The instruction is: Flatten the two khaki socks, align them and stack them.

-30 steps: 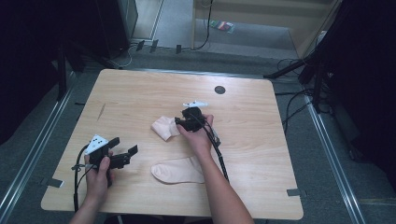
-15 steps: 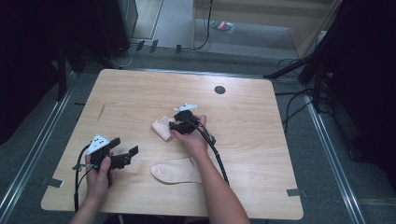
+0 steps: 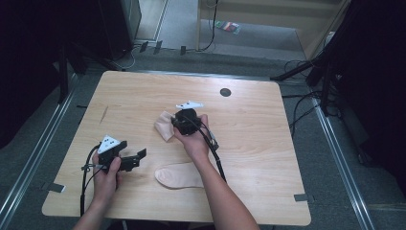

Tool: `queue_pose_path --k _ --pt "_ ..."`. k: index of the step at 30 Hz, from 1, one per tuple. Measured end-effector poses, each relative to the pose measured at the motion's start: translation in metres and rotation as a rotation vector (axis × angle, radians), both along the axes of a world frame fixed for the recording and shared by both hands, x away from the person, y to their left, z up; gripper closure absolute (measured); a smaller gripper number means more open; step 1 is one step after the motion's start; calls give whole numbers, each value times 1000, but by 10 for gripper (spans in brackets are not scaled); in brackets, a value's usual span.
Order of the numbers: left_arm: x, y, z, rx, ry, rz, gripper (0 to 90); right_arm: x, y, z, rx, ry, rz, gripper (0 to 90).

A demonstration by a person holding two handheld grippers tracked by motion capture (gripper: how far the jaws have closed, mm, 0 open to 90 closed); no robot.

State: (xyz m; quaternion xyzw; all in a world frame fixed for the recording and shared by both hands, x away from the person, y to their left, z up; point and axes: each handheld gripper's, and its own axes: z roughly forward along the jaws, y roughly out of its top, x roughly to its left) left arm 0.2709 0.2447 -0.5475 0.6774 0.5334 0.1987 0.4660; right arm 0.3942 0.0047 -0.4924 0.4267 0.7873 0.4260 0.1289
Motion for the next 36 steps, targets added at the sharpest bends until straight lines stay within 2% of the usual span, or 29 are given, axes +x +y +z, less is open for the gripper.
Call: queue_pose_path --k 3,4,7,8,9,11,13,15,16,17,21,22,23,24,25,26,27,28,30,31,32,33,34,35,36 --pt "-1 1 0 -5 -8 6 102 -5 5 12 17 -10 18 840" --pt "-2 3 1 -11 -12 6 102 -13 12 23 37 -18 36 840" --pt "-3 8 0 -52 -16 11 102 -23 20 37 80 -42 94 840" --pt "-4 9 0 -57 -18 10 102 -26 22 42 106 -50 121 840" --pt "-4 9 0 -57 -18 10 102 -26 22 42 106 -50 121 840" --pt "-4 8 -1 -62 -24 5 102 -32 24 52 159 -65 162 839" --pt "-5 8 -1 -56 -29 -2 102 -37 22 60 191 -78 170 839" --pt "-6 7 0 -50 -35 -16 102 -37 12 61 218 -47 147 838" --pt "-6 7 0 -50 -35 -16 102 -37 12 61 218 -47 147 838" --pt "-6 7 0 -51 -36 -19 102 -33 1 50 205 -3 109 838" --pt "-6 7 -1 -55 -36 -22 102 -23 -29 16 145 80 23 837" --pt "-5 6 -1 -57 -35 -22 102 -23 -29 16 145 80 23 837" --pt "-5 6 -1 -55 -33 -22 106 -17 -46 -1 115 106 -23 836" --pt "-5 6 -1 -53 -33 -21 106 -17 -46 -1 115 106 -23 836" --pt "-5 5 -1 -48 -31 -23 118 -12 -63 -14 100 130 -68 834" --pt "-5 5 -1 -48 -31 -23 119 -12 -63 -14 100 130 -68 834" --pt "-5 5 -1 -48 -30 -21 119 -8 -79 -23 91 149 -105 827" --pt "-5 5 -2 -47 -30 -19 120 -6 -86 -27 89 159 -118 821" --pt "-5 5 -2 -46 -29 -20 121 -4 -91 -30 86 165 -132 806" --pt "-4 5 -2 -44 -28 -21 122 -3 -97 -33 70 165 -139 769" --pt "-4 5 -2 -45 -28 -20 123 -2 -104 -36 36 143 -186 661" --pt "-4 5 -2 -45 -27 -18 124 -1 -108 -36 2 114 -222 628" --pt "-4 5 -2 -45 -27 -18 125 -1 -108 -36 2 114 -222 628" --pt "-4 4 -2 -45 -26 -19 125 -1 -113 -36 -24 91 -260 605" --pt "-4 4 -2 -46 -26 -16 129 -2 -124 -35 -26 46 -330 591"
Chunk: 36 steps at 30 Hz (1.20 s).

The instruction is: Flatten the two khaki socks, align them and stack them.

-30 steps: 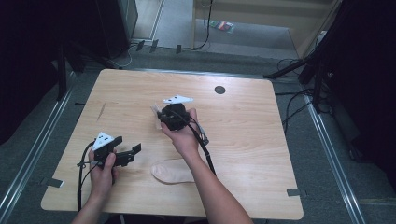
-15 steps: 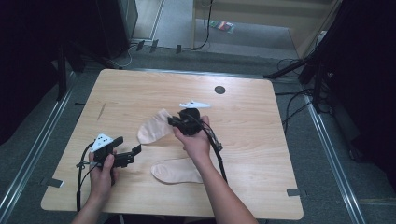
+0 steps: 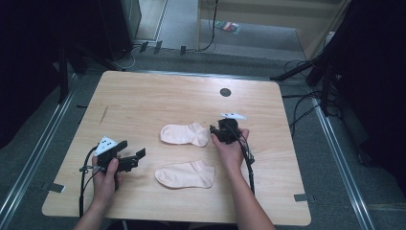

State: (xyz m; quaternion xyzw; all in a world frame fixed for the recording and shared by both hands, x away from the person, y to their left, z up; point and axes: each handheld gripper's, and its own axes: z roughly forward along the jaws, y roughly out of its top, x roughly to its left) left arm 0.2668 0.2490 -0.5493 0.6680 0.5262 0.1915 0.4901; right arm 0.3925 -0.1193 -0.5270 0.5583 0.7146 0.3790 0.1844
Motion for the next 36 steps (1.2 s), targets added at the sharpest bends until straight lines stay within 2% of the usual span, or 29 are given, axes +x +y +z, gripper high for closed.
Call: queue_pose_path --k 1,3,5,7,9,10,11,12,14,15,18,21,24,25,29,31,32,33,35,36 --pt "0 0 0 0 0 0 133 0 0 0 0 0 0 591" --pt "1 0 0 -1 10 4 136 -3 -8 4 17 -39 -9 597" --pt "5 1 1 5 36 20 139 -5 -9 8 37 -45 40 626" --pt "6 0 2 9 46 26 145 -5 -6 8 37 -41 62 653" --pt "11 -2 3 -16 45 18 155 -4 -1 8 25 -35 110 684" --pt "13 -3 5 -25 46 15 188 -3 1 7 27 -28 120 687" --pt "17 -5 6 -39 47 13 281 -1 3 4 35 -16 124 668" --pt "21 -6 7 -55 45 10 281 -1 3 4 35 -16 124 668" --pt "30 -12 10 -58 59 -2 438 1 4 0 66 -1 133 636" --pt "35 -14 11 -48 65 -4 438 1 4 0 66 -1 133 636" --pt "48 -23 13 -19 73 0 519 0 6 -2 55 6 157 633" --pt "62 -32 13 -18 104 -22 600 -1 10 -4 54 -4 175 632" --pt "75 -46 10 29 138 -44 617 0 13 -6 49 -3 187 632" --pt "79 -50 9 58 149 -43 641 0 16 -9 26 -3 181 606" --pt "87 -64 6 109 160 -47 660 1 19 -14 -9 -3 169 575" --pt "89 -70 6 141 160 -63 682 1 19 -17 -10 8 168 611" --pt "89 -73 5 162 164 -59 711 0 20 -18 -16 -1 173 653" --pt "89 -75 4 179 168 -63 760 -2 21 -18 -28 -7 180 695" --pt "89 -75 3 193 177 -78 888 -6 22 -19 -72 -32 209 837" --pt "88 -74 3 196 172 -86 888 -6 22 -19 -72 -32 209 837"
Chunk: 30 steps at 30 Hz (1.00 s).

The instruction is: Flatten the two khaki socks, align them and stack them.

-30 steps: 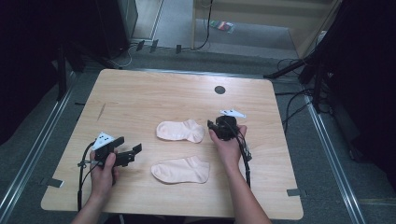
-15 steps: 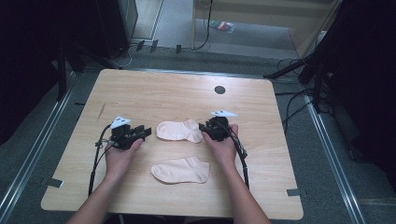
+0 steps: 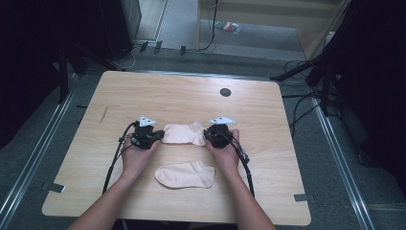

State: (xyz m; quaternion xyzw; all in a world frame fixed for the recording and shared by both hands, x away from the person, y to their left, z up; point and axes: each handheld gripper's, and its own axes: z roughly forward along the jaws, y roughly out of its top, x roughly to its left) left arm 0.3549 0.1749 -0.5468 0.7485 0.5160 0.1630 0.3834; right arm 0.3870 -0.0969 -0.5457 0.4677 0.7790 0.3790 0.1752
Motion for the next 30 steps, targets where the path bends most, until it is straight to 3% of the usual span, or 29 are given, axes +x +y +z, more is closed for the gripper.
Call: queue_pose_path --k 3,8,10,12,13,14,16,17,19,22,26,30 --pt "-2 2 2 22 4 -11 900 -3 -2 2 -29 -2 -15 864" --pt "-11 15 0 24 -7 1 900 -3 -19 3 2 27 -82 882" --pt "-14 17 -1 1 -3 -6 900 -3 -27 2 31 42 -105 883" --pt "-15 13 -3 -53 13 -65 900 -4 -26 2 41 48 -87 878" --pt "-17 10 -2 -37 2 -73 894 -5 -23 2 56 59 -51 869" --pt "-18 8 0 -48 -12 -76 844 -6 -21 2 70 56 -10 843" --pt "-18 9 3 -111 -34 -77 594 -10 -18 7 97 11 31 650" --pt "-18 11 4 -136 -41 -69 536 -11 -19 13 124 -7 11 583" --pt "-16 15 6 -165 -53 -50 515 -11 -22 15 147 -14 -3 576" --pt "-14 18 6 -188 -46 -33 515 -10 -30 18 185 -14 -47 572" --pt "-12 18 3 -198 -37 -20 518 -9 -33 14 176 18 -49 557" --pt "-10 19 1 -223 -22 -31 601 -9 -33 11 183 27 -48 558"
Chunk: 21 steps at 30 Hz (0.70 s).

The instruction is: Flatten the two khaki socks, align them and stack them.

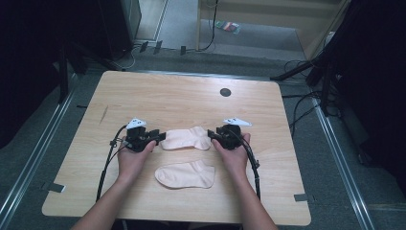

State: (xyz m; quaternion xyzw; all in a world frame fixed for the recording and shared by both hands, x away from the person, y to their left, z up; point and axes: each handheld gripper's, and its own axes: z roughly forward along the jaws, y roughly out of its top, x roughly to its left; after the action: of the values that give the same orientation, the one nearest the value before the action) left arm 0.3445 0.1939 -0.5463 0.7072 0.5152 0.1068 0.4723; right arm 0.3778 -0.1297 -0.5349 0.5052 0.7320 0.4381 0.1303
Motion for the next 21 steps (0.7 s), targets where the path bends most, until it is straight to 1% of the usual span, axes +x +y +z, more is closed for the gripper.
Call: queue_pose_path --k 2,4,5,8,12,14,17,19,21 --pt "0 -1 0 -4 -5 -5 610 0 0 -1 9 -1 -2 564" --pt "0 -2 0 11 -7 -5 606 0 1 -1 8 5 1 569" --pt "0 -3 -1 11 0 -6 606 0 3 -2 7 7 12 573" --pt "0 -3 -2 33 4 -5 613 -1 4 -3 5 7 18 576" --pt "0 -4 -1 30 4 -3 619 0 4 -3 14 10 10 596" --pt "0 -5 -2 28 5 -7 619 0 4 -4 9 10 13 600" --pt "1 -6 -3 40 10 -7 619 0 6 -6 -3 10 19 607" --pt "1 -7 -4 56 19 -9 621 0 7 -6 -7 13 18 611" --pt "1 -8 -4 71 25 -4 629 0 8 -8 -26 17 12 622"
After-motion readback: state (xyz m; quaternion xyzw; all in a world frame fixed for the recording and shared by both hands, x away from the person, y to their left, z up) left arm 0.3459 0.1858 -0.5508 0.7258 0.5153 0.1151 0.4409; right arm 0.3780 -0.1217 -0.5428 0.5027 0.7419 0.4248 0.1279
